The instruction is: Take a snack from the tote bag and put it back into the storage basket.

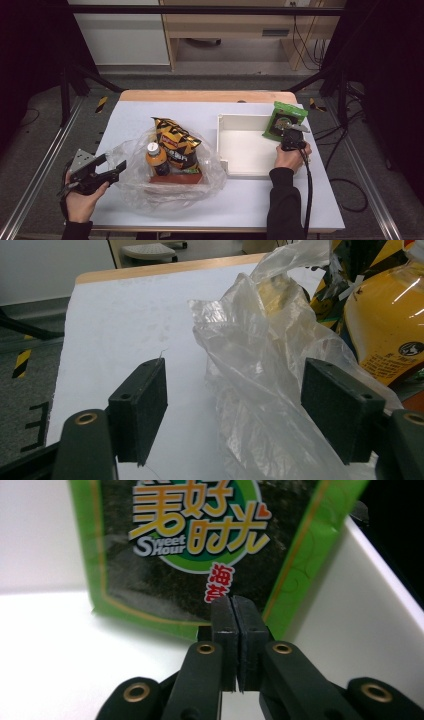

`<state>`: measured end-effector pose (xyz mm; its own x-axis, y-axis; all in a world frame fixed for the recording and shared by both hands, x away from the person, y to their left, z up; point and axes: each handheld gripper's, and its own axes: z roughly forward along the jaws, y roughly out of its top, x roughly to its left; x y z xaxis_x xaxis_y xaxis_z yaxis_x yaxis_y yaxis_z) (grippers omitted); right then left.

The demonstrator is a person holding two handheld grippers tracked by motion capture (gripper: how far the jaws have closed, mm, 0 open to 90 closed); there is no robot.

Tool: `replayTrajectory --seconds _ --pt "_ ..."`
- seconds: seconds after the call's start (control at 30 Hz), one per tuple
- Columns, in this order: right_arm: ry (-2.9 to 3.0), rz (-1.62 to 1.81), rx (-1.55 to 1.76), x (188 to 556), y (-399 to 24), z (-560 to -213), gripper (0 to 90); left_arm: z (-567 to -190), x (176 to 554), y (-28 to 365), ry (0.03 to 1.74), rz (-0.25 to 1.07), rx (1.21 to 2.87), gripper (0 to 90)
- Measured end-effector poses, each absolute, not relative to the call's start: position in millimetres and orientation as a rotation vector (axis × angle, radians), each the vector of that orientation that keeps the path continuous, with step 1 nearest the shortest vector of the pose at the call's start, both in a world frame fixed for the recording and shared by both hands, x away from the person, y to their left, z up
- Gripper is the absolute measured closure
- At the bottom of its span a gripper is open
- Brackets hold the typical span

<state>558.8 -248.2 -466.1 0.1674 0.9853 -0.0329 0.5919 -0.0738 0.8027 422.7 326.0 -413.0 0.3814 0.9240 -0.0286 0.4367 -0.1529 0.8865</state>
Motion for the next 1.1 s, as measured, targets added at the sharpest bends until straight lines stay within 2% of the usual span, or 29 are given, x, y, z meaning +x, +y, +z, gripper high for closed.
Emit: replayTrajectory --seconds 0.53,0.77,1.1 --pt "1.561 0.824 1.716 563.4 -248.5 -470.9 86.8 -412.5 422.2 326.2 1.195 0.692 1.753 26.2" --pt "1.586 0.948 1.626 548.0 -233.6 -450.1 77.9 -410.3 420.8 327.4 1.194 0.698 1.740 26.2" --pt "1.708 1.227 1.421 510.4 -209.9 -417.2 55.9 -406.3 418.2 328.3 1.183 0.707 1.730 26.4"
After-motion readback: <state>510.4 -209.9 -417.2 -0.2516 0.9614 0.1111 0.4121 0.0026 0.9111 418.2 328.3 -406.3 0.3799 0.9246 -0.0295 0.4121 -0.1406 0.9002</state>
